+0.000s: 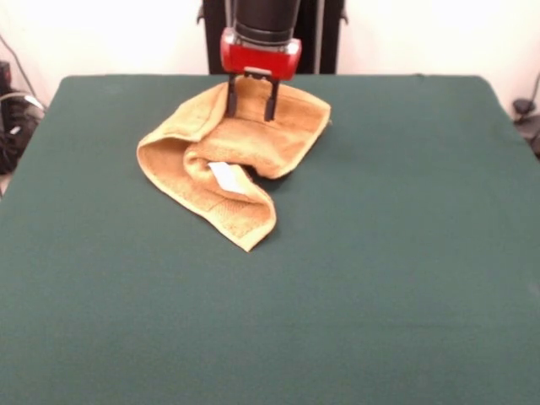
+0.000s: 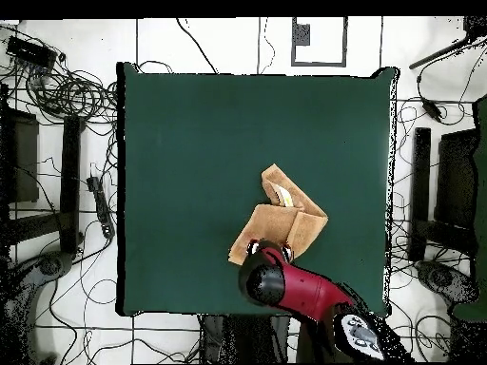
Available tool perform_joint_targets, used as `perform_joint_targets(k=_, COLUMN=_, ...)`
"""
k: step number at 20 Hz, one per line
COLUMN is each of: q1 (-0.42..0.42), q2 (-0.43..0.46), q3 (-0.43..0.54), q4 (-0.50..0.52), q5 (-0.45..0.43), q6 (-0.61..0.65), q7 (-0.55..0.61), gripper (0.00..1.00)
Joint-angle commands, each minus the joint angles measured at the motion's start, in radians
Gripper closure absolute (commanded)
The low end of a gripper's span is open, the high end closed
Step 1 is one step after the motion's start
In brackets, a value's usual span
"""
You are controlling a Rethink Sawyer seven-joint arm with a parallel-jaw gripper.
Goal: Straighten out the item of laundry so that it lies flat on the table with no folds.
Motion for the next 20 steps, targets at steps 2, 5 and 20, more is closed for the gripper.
perform_joint_targets(k=2, q1=-0.074, q2=0.156, q3=0.077, q4=-0.015, q5=-0.083, q6=-0.109, q7=0.145, gripper=0.00)
perform_joint_targets(k=5, q1=-0.116, q2=0.171, q3=0.075, q4=0.008, q5=-0.117, q6=-0.124, q7=0.153, gripper=0.00)
perform_joint_targets(k=20, q1=-0.292, q2=-0.044, q3=0.108, q4=0.131, q5=-0.272, q6=0.026, q7=0.107, gripper=0.00)
